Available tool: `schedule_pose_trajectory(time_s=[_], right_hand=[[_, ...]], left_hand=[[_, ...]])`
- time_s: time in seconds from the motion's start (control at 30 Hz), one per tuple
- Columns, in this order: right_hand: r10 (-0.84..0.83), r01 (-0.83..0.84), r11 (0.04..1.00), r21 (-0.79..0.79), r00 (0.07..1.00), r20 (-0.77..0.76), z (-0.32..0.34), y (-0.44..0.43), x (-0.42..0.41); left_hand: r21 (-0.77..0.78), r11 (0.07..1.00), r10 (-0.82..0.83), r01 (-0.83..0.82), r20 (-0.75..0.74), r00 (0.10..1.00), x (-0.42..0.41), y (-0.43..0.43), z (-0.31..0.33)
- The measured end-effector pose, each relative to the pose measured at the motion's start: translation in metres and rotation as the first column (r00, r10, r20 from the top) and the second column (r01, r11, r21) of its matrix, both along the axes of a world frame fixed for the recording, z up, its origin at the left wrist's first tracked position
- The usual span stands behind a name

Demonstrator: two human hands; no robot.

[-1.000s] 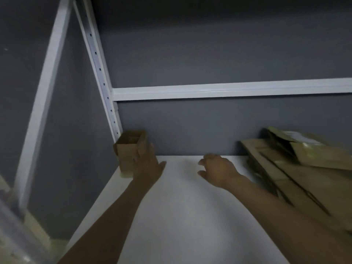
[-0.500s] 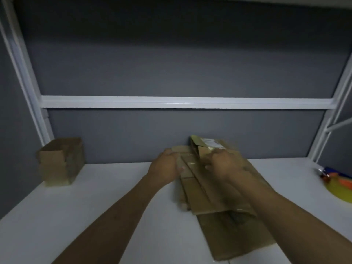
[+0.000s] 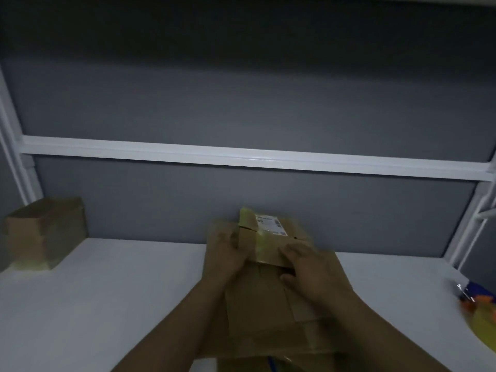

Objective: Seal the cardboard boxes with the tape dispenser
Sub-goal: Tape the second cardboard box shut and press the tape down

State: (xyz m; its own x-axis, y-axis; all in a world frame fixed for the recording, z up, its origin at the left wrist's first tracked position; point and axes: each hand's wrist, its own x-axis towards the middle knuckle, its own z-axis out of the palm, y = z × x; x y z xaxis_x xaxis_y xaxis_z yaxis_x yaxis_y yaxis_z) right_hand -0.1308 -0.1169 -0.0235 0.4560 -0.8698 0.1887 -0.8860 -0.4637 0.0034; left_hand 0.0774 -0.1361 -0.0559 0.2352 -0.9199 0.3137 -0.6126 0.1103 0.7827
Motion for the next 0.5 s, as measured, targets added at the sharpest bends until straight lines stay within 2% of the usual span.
schedule_pose_trajectory(time_s=[0.13, 0.2, 0.27, 0.37, 0.43, 0.5], right_hand=[[-0.027, 0.036, 0.981, -0.192, 0.999, 0.047, -0.012, -0.019, 0.005], [-0.036, 0.091, 0.939, -0.331, 0.985, 0.166, -0.016, -0.03, 0.004], [0.028, 0.132, 0.894, -0.429, 0.938, 0.346, -0.012, -0.04, 0.001], [0.047, 0.286, 0.797, -0.532, 0.849, 0.527, 0.009, -0.049, -0.016], [0.059, 0.323, 0.806, -0.496, 0.79, 0.61, 0.026, -0.052, -0.036], [0.042, 0.311, 0.86, -0.405, 0.746, 0.664, 0.037, -0.059, -0.067]], left_hand=[[-0.001, 0.998, -0.064, 0.064, -0.117, 0.991, -0.004, -0.017, 0.012], [0.006, 0.987, -0.154, 0.161, -0.252, 0.955, -0.009, -0.022, 0.027], [-0.018, 0.97, -0.236, 0.241, -0.292, 0.927, -0.016, -0.027, 0.045], [-0.038, 0.939, -0.342, 0.342, -0.2, 0.918, -0.032, -0.031, 0.077], [-0.076, 0.923, -0.381, 0.377, -0.058, 0.923, -0.044, -0.043, 0.088], [-0.104, 0.92, -0.366, 0.378, 0.117, 0.923, -0.056, -0.057, 0.093]])
